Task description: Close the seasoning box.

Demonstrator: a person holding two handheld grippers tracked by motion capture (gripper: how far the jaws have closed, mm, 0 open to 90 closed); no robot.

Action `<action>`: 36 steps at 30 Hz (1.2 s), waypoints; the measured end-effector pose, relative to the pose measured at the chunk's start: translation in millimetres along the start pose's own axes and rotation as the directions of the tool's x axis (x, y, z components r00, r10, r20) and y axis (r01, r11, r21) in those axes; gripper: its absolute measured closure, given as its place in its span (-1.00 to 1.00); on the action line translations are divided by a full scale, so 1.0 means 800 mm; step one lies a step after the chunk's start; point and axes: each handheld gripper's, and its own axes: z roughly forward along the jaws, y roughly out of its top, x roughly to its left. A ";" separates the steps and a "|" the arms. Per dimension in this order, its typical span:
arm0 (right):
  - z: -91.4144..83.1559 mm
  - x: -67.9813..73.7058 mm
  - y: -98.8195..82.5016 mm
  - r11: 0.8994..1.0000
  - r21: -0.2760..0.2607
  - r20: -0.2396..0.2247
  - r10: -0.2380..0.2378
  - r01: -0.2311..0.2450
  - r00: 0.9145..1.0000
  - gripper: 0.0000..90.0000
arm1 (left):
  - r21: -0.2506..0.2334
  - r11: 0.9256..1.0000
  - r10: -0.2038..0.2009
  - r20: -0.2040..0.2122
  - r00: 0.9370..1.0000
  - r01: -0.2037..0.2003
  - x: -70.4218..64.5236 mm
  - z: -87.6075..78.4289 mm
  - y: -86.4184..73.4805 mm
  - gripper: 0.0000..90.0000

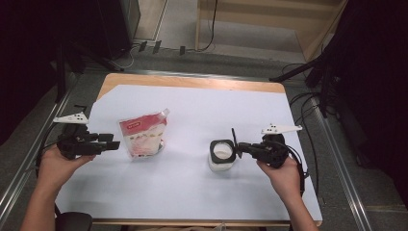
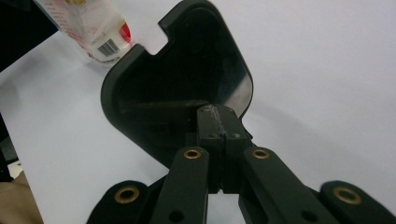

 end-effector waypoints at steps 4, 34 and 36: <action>0.002 0.000 0.001 1.000 -0.002 -0.009 0.007 -0.007 1.000 1.00 | -0.002 1.000 -0.017 -0.018 1.000 0.017 0.003 -0.001 -0.001 0.09; 0.013 0.008 0.002 0.998 0.000 -0.005 -0.060 0.060 0.998 0.69 | 0.007 1.000 -0.021 -0.072 0.997 0.022 0.003 0.011 0.005 0.07; 0.012 0.006 0.002 0.998 -0.011 0.009 -0.067 0.068 0.998 0.66 | 0.008 1.000 -0.020 -0.072 0.997 0.020 0.003 0.012 0.005 0.07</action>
